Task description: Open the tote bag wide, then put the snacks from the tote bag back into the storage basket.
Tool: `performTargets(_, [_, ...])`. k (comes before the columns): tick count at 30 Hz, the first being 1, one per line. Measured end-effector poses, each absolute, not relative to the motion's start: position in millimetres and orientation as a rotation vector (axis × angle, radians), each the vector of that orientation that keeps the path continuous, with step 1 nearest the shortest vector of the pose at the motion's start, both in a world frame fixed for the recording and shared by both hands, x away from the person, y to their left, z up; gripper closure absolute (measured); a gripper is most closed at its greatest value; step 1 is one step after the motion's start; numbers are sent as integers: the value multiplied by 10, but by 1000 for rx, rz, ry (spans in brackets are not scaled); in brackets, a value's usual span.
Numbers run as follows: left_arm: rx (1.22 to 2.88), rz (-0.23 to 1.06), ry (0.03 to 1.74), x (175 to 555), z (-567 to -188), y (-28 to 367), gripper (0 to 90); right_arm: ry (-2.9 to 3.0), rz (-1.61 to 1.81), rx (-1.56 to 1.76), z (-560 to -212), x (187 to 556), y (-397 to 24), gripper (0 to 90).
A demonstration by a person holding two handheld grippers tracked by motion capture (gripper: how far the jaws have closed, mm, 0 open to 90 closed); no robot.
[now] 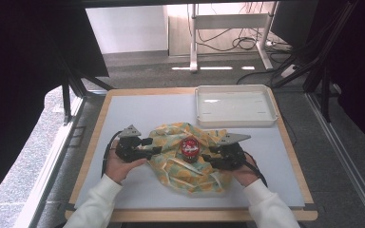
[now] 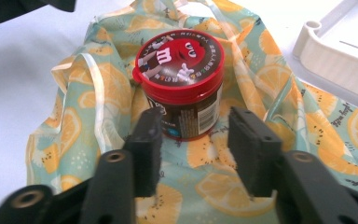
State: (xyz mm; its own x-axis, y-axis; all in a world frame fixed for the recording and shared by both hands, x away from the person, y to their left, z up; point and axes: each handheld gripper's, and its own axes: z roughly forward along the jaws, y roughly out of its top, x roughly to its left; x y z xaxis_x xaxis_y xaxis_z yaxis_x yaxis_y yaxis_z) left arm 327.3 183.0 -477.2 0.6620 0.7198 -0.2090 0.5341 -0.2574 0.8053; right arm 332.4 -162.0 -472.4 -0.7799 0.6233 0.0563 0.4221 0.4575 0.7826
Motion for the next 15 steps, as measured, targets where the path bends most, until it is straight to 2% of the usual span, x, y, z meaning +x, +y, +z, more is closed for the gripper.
performTargets(2, [1931, 265, 982, 3251, -4750, 1843, 314, 2457, 1229, 912, -4719, 3330, -1625, 472])
performTargets(6, [1933, 252, 973, 3231, -4733, 1865, 279, 2446, 1222, 929, -4712, 3340, -1639, 403])
performTargets(15, [1931, 257, 986, 3248, -4740, 1902, 262, 2404, 1252, 924, -4577, 3385, -1609, 376])
